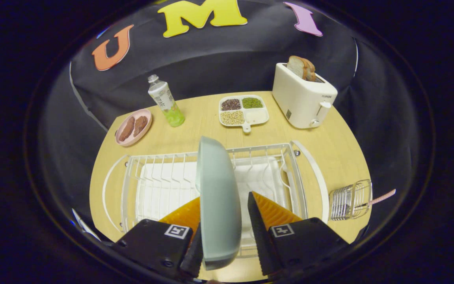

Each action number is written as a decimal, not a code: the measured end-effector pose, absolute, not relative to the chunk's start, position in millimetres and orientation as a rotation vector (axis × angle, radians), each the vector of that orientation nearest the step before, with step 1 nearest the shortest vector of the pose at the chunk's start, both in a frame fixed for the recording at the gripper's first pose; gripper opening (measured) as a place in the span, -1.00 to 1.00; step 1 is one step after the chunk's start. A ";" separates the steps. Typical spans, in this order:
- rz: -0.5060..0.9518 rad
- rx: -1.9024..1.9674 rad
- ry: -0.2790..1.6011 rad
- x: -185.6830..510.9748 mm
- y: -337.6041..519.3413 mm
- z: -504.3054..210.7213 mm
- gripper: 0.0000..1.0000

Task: Take the plate from the dish rack, then take the spoon from the basket and place it into the plate.

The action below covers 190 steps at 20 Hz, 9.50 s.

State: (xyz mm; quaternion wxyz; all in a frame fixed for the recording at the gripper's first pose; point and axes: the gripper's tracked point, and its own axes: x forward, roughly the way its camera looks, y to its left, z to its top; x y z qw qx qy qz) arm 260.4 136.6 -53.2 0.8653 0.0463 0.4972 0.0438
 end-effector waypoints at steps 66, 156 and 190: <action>0.323 0.669 1.019 36.4 125.8 -183.5 -0.07; 0.335 0.000 0.138 47.5 149.5 -8.3 -0.83; 0.302 0.125 0.179 40.6 177.3 -76.2 0.58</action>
